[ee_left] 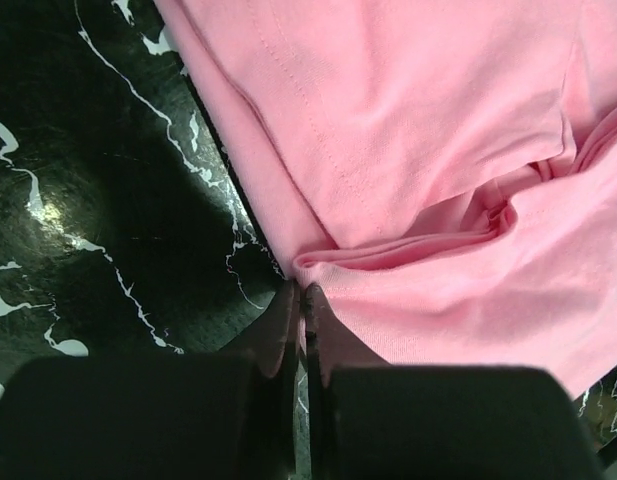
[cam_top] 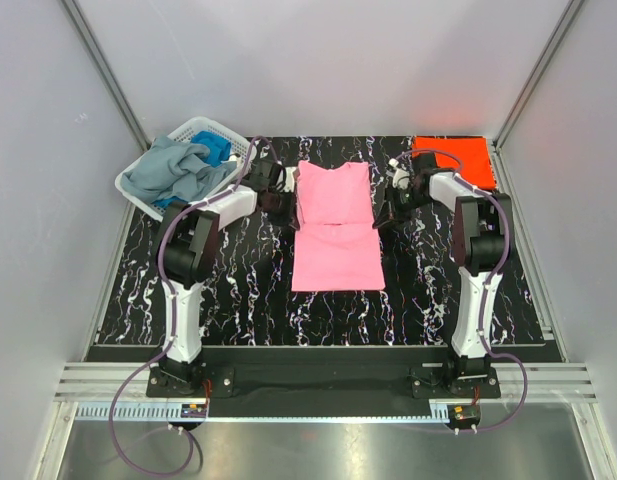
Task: Fold and stack the t-shirts
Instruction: Fold the tshirt
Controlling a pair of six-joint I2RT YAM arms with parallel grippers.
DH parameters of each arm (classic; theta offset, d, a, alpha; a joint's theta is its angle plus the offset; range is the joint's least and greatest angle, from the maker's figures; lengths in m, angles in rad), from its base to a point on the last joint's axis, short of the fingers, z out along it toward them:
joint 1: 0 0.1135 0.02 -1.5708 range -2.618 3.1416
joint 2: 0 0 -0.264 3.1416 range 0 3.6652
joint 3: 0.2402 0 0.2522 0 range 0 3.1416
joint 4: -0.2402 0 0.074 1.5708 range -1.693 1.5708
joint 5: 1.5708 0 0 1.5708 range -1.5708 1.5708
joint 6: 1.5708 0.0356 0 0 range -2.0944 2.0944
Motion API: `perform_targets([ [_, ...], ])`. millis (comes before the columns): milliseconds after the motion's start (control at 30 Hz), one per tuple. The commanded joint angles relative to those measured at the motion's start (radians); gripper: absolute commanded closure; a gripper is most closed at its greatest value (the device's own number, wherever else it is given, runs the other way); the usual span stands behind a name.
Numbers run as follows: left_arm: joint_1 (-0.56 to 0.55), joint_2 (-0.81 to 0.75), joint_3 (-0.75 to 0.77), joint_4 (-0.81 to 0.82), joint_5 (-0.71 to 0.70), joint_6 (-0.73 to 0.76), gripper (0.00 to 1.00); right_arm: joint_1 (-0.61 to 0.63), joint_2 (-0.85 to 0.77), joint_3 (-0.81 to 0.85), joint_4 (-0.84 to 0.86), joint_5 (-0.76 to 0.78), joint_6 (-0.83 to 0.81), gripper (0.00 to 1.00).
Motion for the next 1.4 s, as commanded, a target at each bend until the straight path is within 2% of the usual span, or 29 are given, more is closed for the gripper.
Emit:
perform_targets([
  [0, 0.012, 0.016, 0.048, 0.010, -0.029, -0.019, 1.00, -0.027, -0.008, -0.020, 0.089, 0.025, 0.024, 1.00],
  [233, 0.036, 0.050, 0.068, -0.018, -0.066, -0.064, 1.00, -0.041, -0.018, -0.048, 0.132, 0.042, 0.042, 1.00],
  [433, 0.044, 0.050, 0.054, 0.015, -0.014, -0.080, 1.00, -0.041, -0.017, -0.053, 0.160, 0.002, 0.080, 1.00],
  [500, 0.044, 0.039, 0.054, 0.015, -0.012, -0.090, 0.94, -0.040, -0.026, -0.051, 0.178, -0.015, 0.103, 0.91],
  [533, 0.044, 0.036, 0.056, 0.010, -0.012, -0.094, 0.91, -0.041, -0.031, -0.051, 0.185, -0.021, 0.108, 0.84],
  [567, 0.045, 0.030, 0.063, 0.004, -0.015, -0.102, 0.89, -0.041, -0.046, -0.050, 0.188, -0.021, 0.125, 0.71],
  [633, 0.045, 0.007, 0.068, -0.015, -0.024, -0.108, 0.69, -0.041, -0.066, -0.050, 0.185, -0.006, 0.142, 0.66],
  [667, 0.045, -0.014, 0.074, -0.021, -0.039, -0.111, 0.64, -0.041, -0.087, -0.050, 0.166, 0.002, 0.159, 0.56],
  [767, 0.050, -0.057, 0.079, -0.053, -0.046, -0.102, 0.64, -0.040, -0.123, -0.053, 0.107, 0.046, 0.188, 0.51],
  [833, 0.053, -0.077, 0.077, -0.091, -0.066, -0.105, 0.59, -0.040, -0.132, -0.062, 0.077, 0.033, 0.192, 0.50],
  [933, 0.053, -0.140, 0.031, -0.096, -0.069, -0.117, 0.55, -0.038, -0.161, -0.117, 0.063, 0.022, 0.217, 0.50],
  [1067, 0.050, -0.246, -0.126, -0.056, 0.014, -0.181, 0.53, -0.035, -0.230, -0.238, 0.066, 0.045, 0.274, 0.48],
  [1133, 0.039, -0.292, -0.197, -0.021, 0.019, -0.208, 0.52, -0.035, -0.264, -0.286, 0.070, 0.065, 0.297, 0.42],
  [1200, 0.026, -0.349, -0.329, 0.014, 0.068, -0.228, 0.51, -0.030, -0.327, -0.380, 0.082, 0.085, 0.327, 0.39],
  [1233, 0.021, -0.365, -0.329, 0.022, 0.072, -0.237, 0.51, -0.030, -0.342, -0.381, 0.086, 0.083, 0.334, 0.39],
  [1367, -0.011, -0.466, -0.493, 0.070, 0.095, -0.292, 0.52, -0.030, -0.400, -0.508, 0.091, 0.097, 0.346, 0.44],
])
